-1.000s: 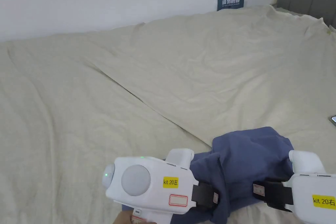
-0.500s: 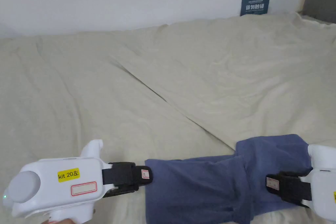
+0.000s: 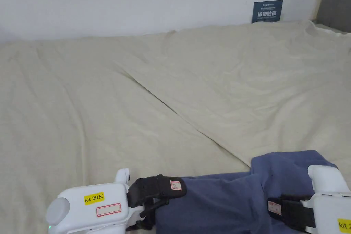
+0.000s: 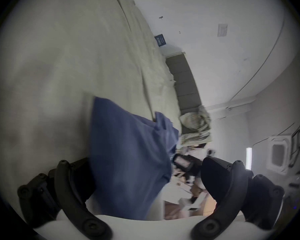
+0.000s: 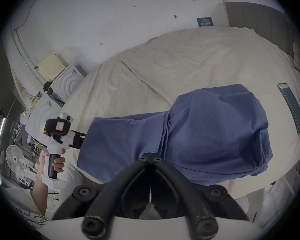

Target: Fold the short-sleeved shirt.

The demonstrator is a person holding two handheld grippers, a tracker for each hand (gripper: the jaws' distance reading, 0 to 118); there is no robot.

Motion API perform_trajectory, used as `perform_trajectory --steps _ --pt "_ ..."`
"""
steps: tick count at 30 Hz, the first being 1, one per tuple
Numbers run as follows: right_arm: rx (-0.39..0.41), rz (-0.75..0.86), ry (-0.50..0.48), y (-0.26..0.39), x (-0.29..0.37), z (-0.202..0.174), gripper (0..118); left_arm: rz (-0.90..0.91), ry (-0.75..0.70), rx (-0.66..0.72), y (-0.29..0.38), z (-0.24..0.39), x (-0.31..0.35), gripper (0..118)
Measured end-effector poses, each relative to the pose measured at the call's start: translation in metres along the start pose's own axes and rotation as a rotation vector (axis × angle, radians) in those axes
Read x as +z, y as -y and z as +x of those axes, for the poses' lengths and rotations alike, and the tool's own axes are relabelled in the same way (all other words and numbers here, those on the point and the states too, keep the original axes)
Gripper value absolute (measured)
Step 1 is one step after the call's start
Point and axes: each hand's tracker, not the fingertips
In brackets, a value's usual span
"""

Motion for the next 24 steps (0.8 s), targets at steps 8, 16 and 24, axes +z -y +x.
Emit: perform_trajectory --steps 8,16,24 --pt "-0.039 -0.003 0.012 0.001 0.000 0.012 0 -0.077 -0.241 -0.068 -0.013 0.002 -0.030 12" --pt "-0.068 0.004 0.018 0.001 0.002 0.015 0 -0.106 -0.192 -0.077 -0.024 0.003 0.000 12" --pt "-0.082 0.025 0.027 0.000 0.008 0.018 0 -0.012 -0.289 -0.092 -0.025 0.002 0.094 12"
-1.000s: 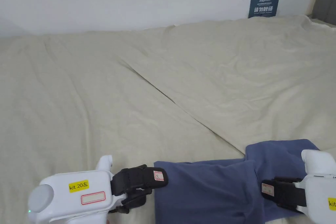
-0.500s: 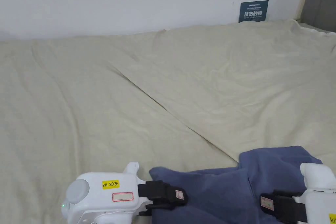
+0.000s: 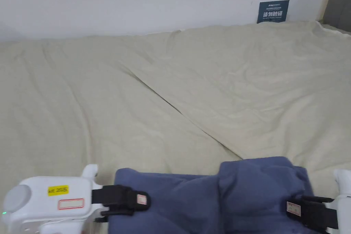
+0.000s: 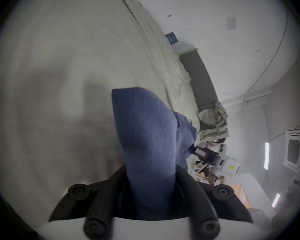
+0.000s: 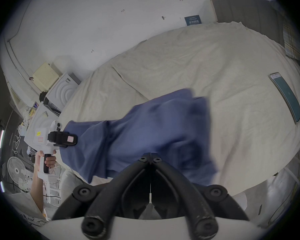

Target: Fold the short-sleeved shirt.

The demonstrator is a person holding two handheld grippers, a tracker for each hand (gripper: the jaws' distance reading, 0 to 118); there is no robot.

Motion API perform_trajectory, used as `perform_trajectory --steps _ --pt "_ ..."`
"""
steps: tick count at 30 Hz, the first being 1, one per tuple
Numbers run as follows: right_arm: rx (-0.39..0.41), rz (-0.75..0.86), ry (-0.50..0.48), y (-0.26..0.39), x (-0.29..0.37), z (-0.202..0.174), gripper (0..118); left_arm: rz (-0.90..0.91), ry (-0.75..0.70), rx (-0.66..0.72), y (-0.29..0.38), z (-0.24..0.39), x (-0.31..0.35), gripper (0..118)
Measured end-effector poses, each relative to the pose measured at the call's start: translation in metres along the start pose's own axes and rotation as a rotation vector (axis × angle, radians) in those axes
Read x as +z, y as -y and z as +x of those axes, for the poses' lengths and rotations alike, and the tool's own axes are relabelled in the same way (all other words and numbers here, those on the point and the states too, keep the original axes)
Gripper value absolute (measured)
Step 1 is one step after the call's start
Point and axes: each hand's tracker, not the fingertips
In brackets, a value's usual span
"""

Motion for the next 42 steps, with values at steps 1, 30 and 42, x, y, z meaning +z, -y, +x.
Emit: perform_trajectory --steps 1,30,42 --pt "0.001 0.004 0.004 -0.001 0.001 0.000 0 0.013 -0.037 -0.005 0.002 -0.006 0.017 12" --pt "-0.057 0.025 -0.117 0.002 -0.001 0.022 0 -0.106 -0.222 -0.044 -0.024 0.144 -0.123 12" --pt "-0.087 0.003 -0.081 0.005 -0.006 0.035 0 -0.058 0.091 -0.029 -0.031 0.171 -0.110 117"
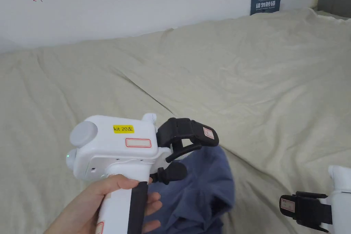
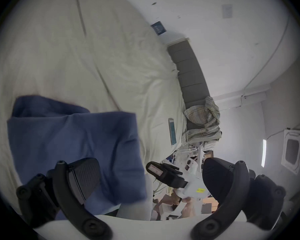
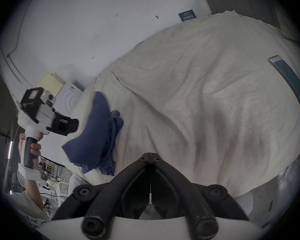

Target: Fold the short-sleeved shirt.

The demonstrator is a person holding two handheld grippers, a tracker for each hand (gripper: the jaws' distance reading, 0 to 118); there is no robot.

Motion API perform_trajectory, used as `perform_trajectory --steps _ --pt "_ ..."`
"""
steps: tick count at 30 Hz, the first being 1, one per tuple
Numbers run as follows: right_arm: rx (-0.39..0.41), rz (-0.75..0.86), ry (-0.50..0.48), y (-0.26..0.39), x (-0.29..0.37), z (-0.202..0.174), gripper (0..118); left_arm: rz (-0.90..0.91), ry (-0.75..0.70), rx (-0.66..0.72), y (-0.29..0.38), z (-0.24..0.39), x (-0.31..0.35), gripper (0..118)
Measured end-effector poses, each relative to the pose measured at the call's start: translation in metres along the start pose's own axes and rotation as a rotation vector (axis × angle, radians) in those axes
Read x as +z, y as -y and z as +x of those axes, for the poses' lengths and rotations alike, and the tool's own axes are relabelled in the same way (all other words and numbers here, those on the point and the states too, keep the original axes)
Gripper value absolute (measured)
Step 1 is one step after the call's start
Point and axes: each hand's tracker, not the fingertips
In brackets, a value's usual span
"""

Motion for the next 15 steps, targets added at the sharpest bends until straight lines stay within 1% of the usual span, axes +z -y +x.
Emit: perform_trajectory --steps 1,2,5,6,7,9,10,11,12,13,15 --pt "-0.002 0.000 0.000 0.000 -0.001 -0.001 0 0.004 -0.017 -0.022 -0.001 0.006 0.003 118" --pt "0.001 0.002 0.000 0.000 0.000 -0.002 0 0.013 -0.067 -0.074 0.011 0.020 0.022 118" --pt "0.015 0.007 -0.002 -0.001 0.000 -0.006 0 0.036 -0.194 -0.177 0.017 0.027 0.038 116" --pt "0.020 0.008 -0.004 -0.002 0.000 -0.006 0 0.039 -0.237 -0.192 0.014 0.018 0.042 108" --pt "0.025 0.008 -0.005 -0.002 0.000 -0.006 0 0.036 -0.305 -0.197 0.018 0.014 0.044 108" --pt "0.027 0.014 -0.002 -0.003 0.001 -0.008 0 0.060 -0.387 -0.222 0.027 0.006 0.044 98" --pt "0.028 0.015 -0.003 -0.003 0.001 -0.007 0 0.052 -0.434 -0.233 0.030 0.000 0.037 65" --pt "0.025 0.017 -0.002 -0.003 0.001 -0.007 0 0.044 -0.480 -0.206 0.034 -0.007 0.031 37" --pt "0.022 0.018 -0.001 -0.003 0.001 -0.006 0 0.038 -0.502 -0.191 0.037 -0.013 0.024 16" --pt "0.020 0.017 0.002 -0.003 0.001 -0.004 0 0.033 -0.498 -0.195 0.040 -0.019 0.017 13" --pt "0.016 0.019 0.002 -0.002 0.002 -0.002 0 0.009 -0.437 -0.175 0.030 -0.041 0.006 9"
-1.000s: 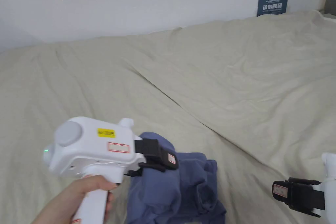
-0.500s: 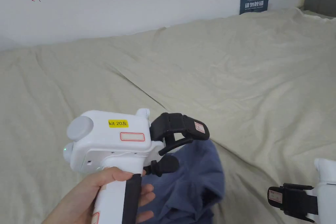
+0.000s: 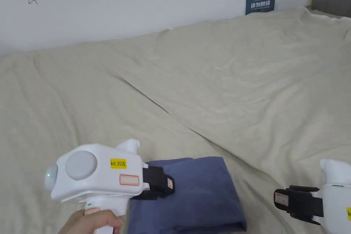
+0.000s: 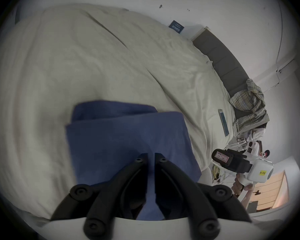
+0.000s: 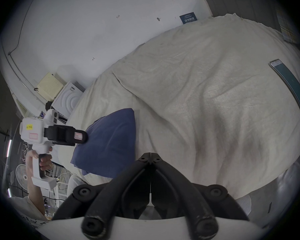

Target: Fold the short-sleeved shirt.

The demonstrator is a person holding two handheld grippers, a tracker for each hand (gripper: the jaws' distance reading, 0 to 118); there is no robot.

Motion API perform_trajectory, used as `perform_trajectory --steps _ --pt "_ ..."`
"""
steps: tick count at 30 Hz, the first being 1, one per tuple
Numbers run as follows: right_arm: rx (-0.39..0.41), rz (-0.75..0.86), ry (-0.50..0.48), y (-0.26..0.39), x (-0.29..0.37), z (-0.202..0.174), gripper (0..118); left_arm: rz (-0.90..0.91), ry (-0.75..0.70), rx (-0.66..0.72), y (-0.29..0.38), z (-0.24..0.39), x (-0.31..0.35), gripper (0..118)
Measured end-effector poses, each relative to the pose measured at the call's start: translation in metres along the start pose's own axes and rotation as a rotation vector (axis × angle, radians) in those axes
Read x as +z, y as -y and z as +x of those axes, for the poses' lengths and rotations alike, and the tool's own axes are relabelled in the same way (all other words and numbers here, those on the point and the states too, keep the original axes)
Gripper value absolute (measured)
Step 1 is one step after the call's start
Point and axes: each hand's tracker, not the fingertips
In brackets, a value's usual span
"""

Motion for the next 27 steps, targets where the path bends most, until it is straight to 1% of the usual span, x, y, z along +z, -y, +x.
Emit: perform_trajectory --steps 1,2,6,8,12,14,16,17,18,19,22,24,27 --pt "-0.001 0.000 -0.001 0.001 0.001 0.001 0 -0.001 0.001 0.018 -0.001 -0.001 -0.007 6" --pt "-0.001 -0.001 0.002 0.001 0.001 0.002 0 0.007 0.008 0.028 0.002 0.004 -0.012 6" --pt "0.008 -0.006 0.030 0.003 0.002 0.008 0 0.014 0.008 -0.056 -0.001 0.022 -0.035 5" --pt "-0.002 -0.007 0.035 0.003 0.003 0.012 0 0.002 0.007 -0.044 0.000 0.034 -0.044 5" --pt "-0.014 -0.007 0.046 0.004 0.004 0.016 0 -0.016 0.051 -0.087 -0.001 0.055 -0.056 5" --pt "-0.019 -0.010 0.057 0.005 0.005 0.016 0 -0.069 0.092 -0.093 0.002 0.071 -0.066 5" --pt "-0.017 -0.009 0.060 0.005 0.006 0.016 0 -0.093 0.129 -0.153 0.007 0.087 -0.076 5" --pt "-0.019 -0.011 0.059 0.005 0.006 0.016 0 -0.122 0.121 -0.179 0.010 0.095 -0.084 5" --pt "-0.020 -0.012 0.061 0.005 0.006 0.016 0 -0.142 0.124 -0.189 0.013 0.100 -0.090 5" --pt "-0.019 -0.012 0.066 0.004 0.006 0.014 0 -0.161 0.156 -0.193 0.014 0.103 -0.094 5" --pt "-0.002 -0.009 0.069 0.001 0.010 0.005 0 -0.143 0.239 -0.204 0.021 0.102 -0.077 5" --pt "0.016 -0.011 0.052 -0.002 0.009 -0.003 0 -0.106 0.233 -0.229 0.019 0.093 -0.052 5" --pt "0.091 -0.013 0.040 -0.009 -0.001 -0.027 0 0.011 0.209 -0.228 0.016 0.063 -0.001 5"
